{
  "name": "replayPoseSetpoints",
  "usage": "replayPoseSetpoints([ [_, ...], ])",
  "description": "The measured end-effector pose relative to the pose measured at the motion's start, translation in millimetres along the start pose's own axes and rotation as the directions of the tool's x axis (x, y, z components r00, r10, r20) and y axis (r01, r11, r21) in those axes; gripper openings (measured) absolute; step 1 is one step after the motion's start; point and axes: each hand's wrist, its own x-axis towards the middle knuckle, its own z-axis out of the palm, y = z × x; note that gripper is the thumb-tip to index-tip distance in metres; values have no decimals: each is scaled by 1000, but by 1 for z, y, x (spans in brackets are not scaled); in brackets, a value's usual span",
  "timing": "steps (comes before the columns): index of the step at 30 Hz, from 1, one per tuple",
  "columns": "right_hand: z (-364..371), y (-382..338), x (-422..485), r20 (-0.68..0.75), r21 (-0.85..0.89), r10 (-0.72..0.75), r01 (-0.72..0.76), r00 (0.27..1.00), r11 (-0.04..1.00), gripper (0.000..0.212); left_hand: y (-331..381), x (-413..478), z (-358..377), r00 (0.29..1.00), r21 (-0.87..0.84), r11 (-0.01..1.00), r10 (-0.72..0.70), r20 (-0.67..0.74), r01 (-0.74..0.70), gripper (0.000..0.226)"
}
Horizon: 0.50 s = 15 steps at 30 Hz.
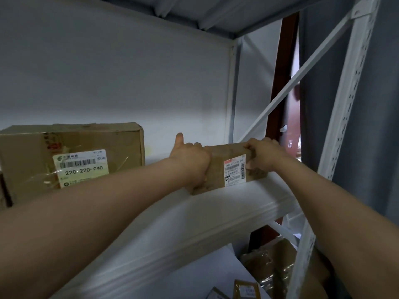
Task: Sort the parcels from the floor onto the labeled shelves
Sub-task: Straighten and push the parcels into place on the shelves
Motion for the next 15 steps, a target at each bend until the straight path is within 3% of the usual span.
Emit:
replayPoseSetpoints([
  [6,2,-42,-10,13,92,-128,126,992,988,67,-31,-30,-16,996,243,970,-4,94,-19,48],
  [15,9,-75,-20,-11,62,-197,197,980,978,66,-52,-57,-23,987,297,955,-19,158,-29,56],
])
